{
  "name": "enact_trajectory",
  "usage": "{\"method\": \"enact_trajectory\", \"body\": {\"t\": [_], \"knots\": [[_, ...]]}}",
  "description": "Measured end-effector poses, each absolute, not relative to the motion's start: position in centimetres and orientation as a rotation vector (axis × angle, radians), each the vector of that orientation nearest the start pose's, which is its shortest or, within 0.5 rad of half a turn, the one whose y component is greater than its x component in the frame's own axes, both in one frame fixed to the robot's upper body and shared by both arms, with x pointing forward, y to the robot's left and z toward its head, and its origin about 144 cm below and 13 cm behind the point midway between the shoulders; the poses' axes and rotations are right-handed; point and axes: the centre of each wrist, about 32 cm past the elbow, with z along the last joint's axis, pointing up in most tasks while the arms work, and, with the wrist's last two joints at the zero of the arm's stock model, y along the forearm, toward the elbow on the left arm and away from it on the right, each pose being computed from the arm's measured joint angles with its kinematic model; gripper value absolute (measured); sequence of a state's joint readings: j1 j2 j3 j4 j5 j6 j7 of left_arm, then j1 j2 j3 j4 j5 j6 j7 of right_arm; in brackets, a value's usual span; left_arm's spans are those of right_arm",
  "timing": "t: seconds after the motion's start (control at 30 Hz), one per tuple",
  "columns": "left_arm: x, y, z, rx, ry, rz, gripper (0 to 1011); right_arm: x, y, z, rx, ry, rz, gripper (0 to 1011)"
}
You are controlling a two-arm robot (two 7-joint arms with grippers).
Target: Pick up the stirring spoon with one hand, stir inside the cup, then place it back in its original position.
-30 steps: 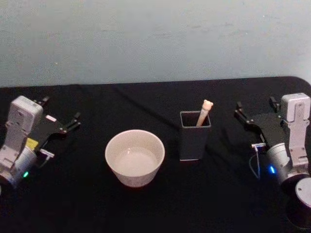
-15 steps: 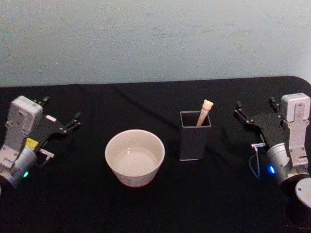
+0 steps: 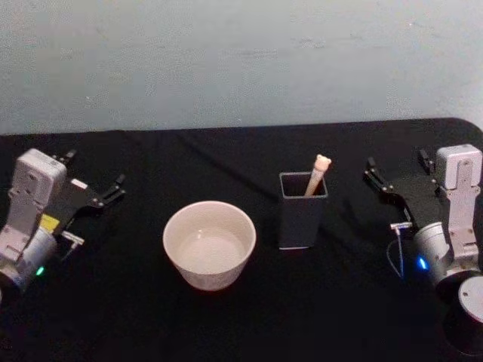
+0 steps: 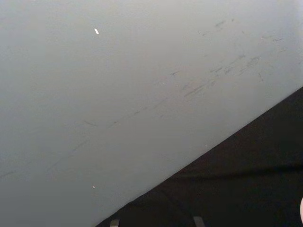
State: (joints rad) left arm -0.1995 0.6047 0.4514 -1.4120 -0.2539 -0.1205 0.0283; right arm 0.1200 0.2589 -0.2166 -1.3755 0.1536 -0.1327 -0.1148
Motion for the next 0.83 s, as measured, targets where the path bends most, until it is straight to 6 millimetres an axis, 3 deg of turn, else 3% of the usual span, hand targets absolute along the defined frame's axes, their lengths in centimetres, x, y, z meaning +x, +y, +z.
{"method": "enact_trajectory", "body": {"t": [0.83], "knots": [[48.86,30.97,113.98,0.304,-0.285,1.248,1001,48.56,-25.28,111.62,-0.077,-0.114,-1.511,1002]]}}
